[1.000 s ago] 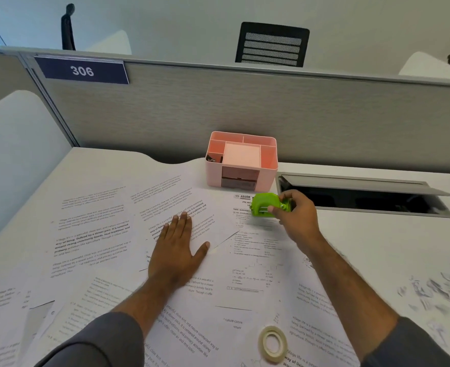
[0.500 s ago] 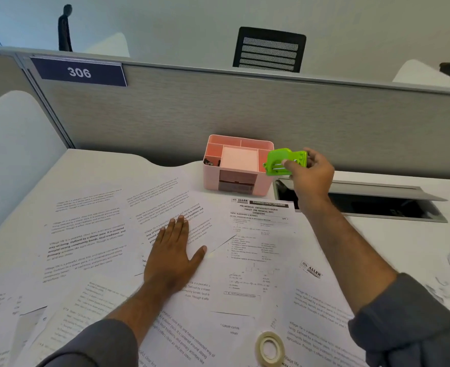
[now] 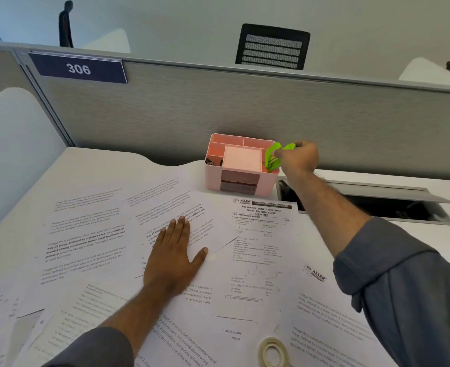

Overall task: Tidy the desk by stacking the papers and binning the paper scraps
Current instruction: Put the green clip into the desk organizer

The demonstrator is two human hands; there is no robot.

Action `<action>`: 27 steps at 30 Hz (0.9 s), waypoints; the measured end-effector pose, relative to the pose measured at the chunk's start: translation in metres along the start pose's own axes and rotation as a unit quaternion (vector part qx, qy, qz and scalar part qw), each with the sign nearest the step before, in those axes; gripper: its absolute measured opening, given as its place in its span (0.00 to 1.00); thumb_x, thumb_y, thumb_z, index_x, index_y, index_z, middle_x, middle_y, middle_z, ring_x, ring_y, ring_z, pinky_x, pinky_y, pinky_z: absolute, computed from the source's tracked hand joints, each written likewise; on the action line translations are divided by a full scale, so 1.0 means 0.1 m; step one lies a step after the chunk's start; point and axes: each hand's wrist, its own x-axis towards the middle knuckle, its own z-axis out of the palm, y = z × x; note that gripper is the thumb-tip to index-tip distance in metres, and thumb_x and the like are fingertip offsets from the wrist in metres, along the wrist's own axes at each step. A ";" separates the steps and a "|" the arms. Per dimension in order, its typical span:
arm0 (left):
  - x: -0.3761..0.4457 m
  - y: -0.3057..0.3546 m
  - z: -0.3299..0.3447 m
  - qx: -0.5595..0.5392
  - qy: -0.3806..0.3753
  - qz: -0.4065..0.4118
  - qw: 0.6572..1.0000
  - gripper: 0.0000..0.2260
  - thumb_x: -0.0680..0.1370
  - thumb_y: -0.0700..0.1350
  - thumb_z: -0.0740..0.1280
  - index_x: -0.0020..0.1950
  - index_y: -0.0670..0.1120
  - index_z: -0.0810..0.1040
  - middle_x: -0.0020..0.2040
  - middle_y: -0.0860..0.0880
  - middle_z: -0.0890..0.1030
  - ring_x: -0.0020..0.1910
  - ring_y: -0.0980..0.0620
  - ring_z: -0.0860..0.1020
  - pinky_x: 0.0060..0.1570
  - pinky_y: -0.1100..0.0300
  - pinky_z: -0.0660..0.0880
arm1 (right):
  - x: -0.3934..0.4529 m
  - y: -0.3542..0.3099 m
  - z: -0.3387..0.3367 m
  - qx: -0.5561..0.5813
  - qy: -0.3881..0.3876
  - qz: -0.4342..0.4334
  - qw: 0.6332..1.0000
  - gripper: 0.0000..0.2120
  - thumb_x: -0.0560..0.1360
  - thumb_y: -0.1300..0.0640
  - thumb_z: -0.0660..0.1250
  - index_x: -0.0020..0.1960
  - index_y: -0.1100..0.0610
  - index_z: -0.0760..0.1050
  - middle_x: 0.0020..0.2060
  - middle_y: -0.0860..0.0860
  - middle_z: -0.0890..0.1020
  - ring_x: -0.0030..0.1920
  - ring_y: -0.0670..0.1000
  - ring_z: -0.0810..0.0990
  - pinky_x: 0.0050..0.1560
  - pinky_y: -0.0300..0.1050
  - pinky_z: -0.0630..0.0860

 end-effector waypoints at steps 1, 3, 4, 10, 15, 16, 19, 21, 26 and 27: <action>0.00 0.00 0.00 0.000 0.001 0.000 1.000 0.38 0.79 0.70 0.41 0.81 0.49 0.36 0.81 0.54 0.38 0.80 0.56 0.37 0.77 0.58 0.36 | -0.01 0.01 0.02 -0.029 -0.004 -0.016 0.999 0.18 0.61 0.60 0.79 0.48 0.58 0.78 0.43 0.54 0.84 0.38 0.52 0.80 0.36 0.42 0.73; 0.00 0.00 0.00 -0.004 0.005 0.000 1.000 0.37 0.79 0.69 0.42 0.81 0.49 0.37 0.81 0.54 0.38 0.79 0.56 0.36 0.77 0.58 0.36 | -0.03 0.04 0.07 -0.093 -0.018 -0.044 0.995 0.18 0.63 0.59 0.78 0.50 0.58 0.77 0.45 0.53 0.83 0.41 0.53 0.79 0.38 0.41 0.71; 0.01 0.00 0.00 -0.008 0.007 0.000 1.000 0.37 0.79 0.69 0.43 0.81 0.49 0.37 0.82 0.54 0.38 0.80 0.56 0.37 0.77 0.58 0.36 | -0.05 0.05 0.09 -0.124 -0.027 -0.055 0.990 0.17 0.64 0.59 0.77 0.51 0.59 0.78 0.46 0.54 0.83 0.43 0.54 0.80 0.39 0.42 0.71; -0.01 0.01 -0.01 -0.014 0.011 -0.001 1.000 0.37 0.80 0.68 0.44 0.82 0.48 0.39 0.82 0.54 0.39 0.80 0.56 0.38 0.77 0.58 0.37 | -0.09 0.13 0.18 -0.189 -0.053 -0.084 0.977 0.14 0.67 0.60 0.75 0.52 0.59 0.80 0.48 0.56 0.84 0.48 0.59 0.82 0.45 0.49 0.79; 0.00 0.01 0.00 -0.013 0.008 -0.005 1.000 0.37 0.79 0.69 0.43 0.82 0.49 0.38 0.82 0.54 0.39 0.80 0.57 0.38 0.77 0.58 0.36 | -0.07 0.20 0.23 -0.160 -0.071 -0.055 0.983 0.13 0.66 0.62 0.74 0.50 0.60 0.80 0.45 0.55 0.84 0.45 0.56 0.82 0.43 0.47 0.79; 0.00 0.00 0.00 -0.013 0.008 -0.005 1.000 0.37 0.79 0.69 0.43 0.82 0.49 0.38 0.82 0.54 0.39 0.80 0.57 0.38 0.77 0.59 0.36 | -0.06 0.21 0.23 -0.153 -0.074 -0.052 0.984 0.12 0.65 0.62 0.75 0.49 0.60 0.80 0.44 0.55 0.84 0.43 0.56 0.82 0.42 0.46 0.78; -0.01 0.00 0.00 -0.011 0.008 -0.005 1.000 0.38 0.79 0.69 0.43 0.82 0.49 0.39 0.82 0.54 0.40 0.80 0.56 0.38 0.77 0.58 0.37 | -0.07 0.23 0.21 -0.119 -0.081 -0.056 0.988 0.09 0.65 0.63 0.74 0.45 0.58 0.79 0.39 0.53 0.82 0.39 0.54 0.79 0.41 0.47 0.78; -0.01 -0.01 0.01 -0.012 0.006 -0.006 1.000 0.38 0.79 0.69 0.43 0.82 0.49 0.39 0.82 0.54 0.40 0.80 0.56 0.39 0.77 0.58 0.38 | -0.10 0.24 0.15 -0.091 -0.078 -0.066 0.991 0.08 0.66 0.63 0.73 0.43 0.55 0.79 0.34 0.47 0.78 0.37 0.51 0.77 0.37 0.42 0.75; 0.04 0.00 0.00 0.010 0.001 -0.008 1.000 0.38 0.79 0.69 0.42 0.82 0.47 0.41 0.83 0.52 0.43 0.81 0.55 0.41 0.78 0.57 0.39 | -0.38 0.31 -0.11 -0.045 -0.067 -0.110 0.991 0.06 0.67 0.61 0.74 0.42 0.56 0.79 0.32 0.48 0.77 0.34 0.49 0.75 0.36 0.45 0.74; 0.05 0.00 -0.01 0.015 -0.005 -0.007 1.000 0.38 0.79 0.69 0.42 0.82 0.47 0.42 0.83 0.52 0.43 0.81 0.54 0.41 0.79 0.56 0.40 | -0.48 0.36 -0.17 -0.037 -0.076 -0.114 0.990 0.07 0.67 0.61 0.74 0.44 0.55 0.79 0.33 0.50 0.79 0.34 0.49 0.75 0.37 0.46 0.76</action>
